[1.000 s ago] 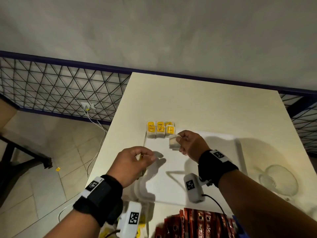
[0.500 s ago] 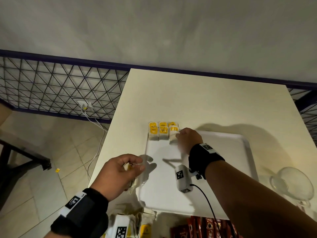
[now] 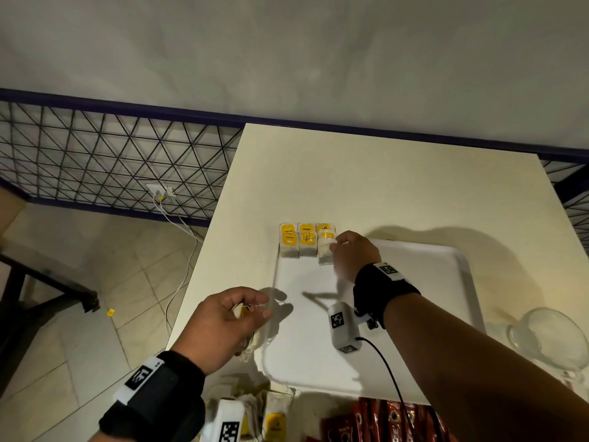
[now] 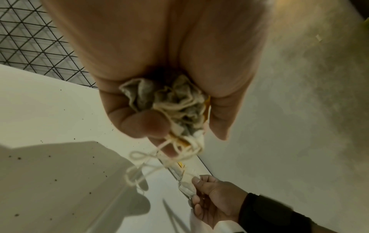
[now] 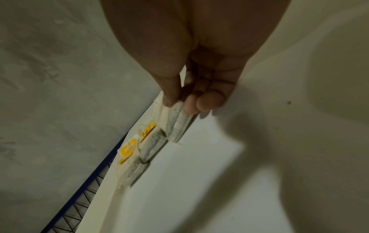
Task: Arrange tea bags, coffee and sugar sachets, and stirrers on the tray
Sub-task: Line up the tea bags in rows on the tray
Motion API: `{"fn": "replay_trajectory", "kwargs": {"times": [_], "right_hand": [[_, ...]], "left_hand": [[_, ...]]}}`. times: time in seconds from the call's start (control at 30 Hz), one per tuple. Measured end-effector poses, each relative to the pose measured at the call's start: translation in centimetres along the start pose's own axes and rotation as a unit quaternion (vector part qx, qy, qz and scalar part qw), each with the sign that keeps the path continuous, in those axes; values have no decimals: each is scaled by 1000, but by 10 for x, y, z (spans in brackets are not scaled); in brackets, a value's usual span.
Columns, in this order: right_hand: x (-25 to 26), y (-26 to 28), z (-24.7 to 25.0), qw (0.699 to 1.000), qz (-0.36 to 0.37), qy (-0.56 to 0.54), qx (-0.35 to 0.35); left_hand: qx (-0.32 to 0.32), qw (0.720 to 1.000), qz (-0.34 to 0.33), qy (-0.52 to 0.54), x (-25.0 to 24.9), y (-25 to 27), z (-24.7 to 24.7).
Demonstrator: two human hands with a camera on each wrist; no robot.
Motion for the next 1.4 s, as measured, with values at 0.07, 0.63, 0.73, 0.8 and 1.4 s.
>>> {"fn": "replay_trajectory", "kwargs": {"times": [0.07,0.63,0.73,0.8,1.4], "right_hand": [[0,1,1,1000,2,-17,5],[10,17,8,998,-15,21,-65],[33,56,16,995,81,-9,-54],[50,86,17,988,156,-11,-8],[37,159,74,900,421,-55,92]], "left_hand": [[-2,1000,2,6,1,1,1],[22,982,80,169,13,3,8],[76,926,169,329,3,8,4],[107,895,193,387,-4,12,0],[136,868,201,433,-41,40,-69]]}}
Point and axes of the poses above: each hand's wrist, its own y-axis away from the middle knuckle, its own z-axis out of the back of the hand, x = y × z, the point moved 2 cm from there along -y, towards the middle knuckle, and after that the axes turned 7 degrees about -x, right-handed, at the moved point
